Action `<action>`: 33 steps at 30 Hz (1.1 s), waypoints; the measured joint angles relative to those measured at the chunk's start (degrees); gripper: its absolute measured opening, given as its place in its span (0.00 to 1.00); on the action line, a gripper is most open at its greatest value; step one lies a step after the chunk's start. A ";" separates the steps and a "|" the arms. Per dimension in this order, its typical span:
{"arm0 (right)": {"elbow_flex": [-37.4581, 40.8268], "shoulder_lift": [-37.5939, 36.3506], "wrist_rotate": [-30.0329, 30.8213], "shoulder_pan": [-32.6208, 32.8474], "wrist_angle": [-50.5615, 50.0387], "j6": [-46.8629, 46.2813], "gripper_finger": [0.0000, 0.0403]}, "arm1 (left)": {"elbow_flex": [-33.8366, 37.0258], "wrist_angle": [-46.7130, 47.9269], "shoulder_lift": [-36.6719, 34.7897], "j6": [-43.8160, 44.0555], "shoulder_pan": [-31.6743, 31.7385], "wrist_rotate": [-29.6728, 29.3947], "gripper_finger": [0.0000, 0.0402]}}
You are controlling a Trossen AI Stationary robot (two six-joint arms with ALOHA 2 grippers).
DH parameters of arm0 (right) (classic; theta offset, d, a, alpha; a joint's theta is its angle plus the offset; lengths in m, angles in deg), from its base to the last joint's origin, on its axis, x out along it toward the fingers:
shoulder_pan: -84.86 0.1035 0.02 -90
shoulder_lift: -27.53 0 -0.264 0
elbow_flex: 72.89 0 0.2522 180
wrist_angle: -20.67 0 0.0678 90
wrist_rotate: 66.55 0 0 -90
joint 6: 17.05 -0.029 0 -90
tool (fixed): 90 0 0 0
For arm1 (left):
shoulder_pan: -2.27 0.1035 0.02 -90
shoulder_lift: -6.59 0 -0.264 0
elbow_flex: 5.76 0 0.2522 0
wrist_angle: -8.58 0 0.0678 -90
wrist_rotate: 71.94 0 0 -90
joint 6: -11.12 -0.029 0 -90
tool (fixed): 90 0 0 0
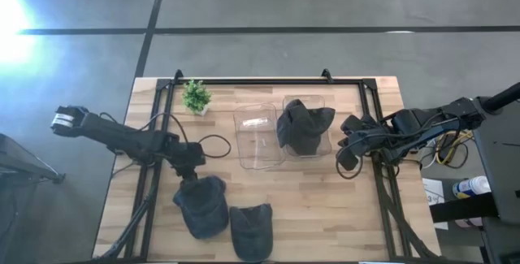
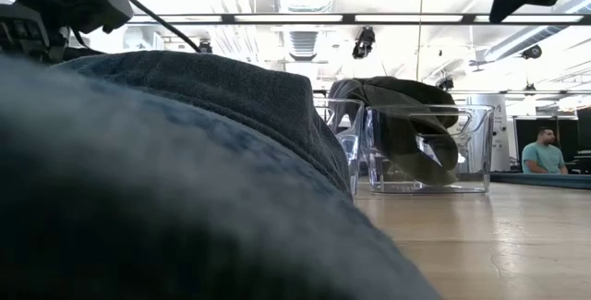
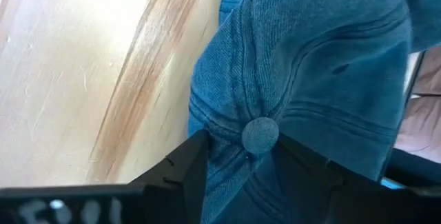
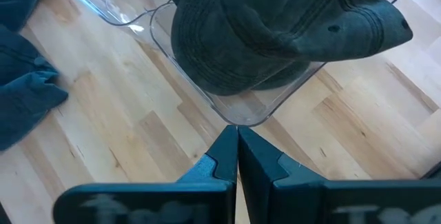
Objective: Pick & Place hat
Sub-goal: Put the left blue cap into the left transparent bin
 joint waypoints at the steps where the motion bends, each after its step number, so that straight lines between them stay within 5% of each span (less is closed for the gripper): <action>1: 0.00 0.00 0.00 0.00 0.07 0.00 0.02 | 0.00 -0.01 0.46 -0.31 0.00 0.01 0.37; 10: 0.00 0.02 -0.02 0.00 0.57 0.03 0.02 | 0.00 -1.40 4.06 -3.46 0.09 0.50 0.03; 21: 0.00 0.02 -0.13 0.00 0.93 0.52 0.02 | -0.07 -6.54 3.93 -2.30 0.11 1.40 0.01; 27: 0.00 0.02 -0.42 0.02 0.98 0.68 0.02 | -0.16 -6.23 3.96 -0.10 0.15 1.79 0.08; 33: 0.00 0.00 -0.42 0.02 0.95 1.55 0.02 | -3.17 -6.14 3.01 -0.01 0.13 4.68 0.01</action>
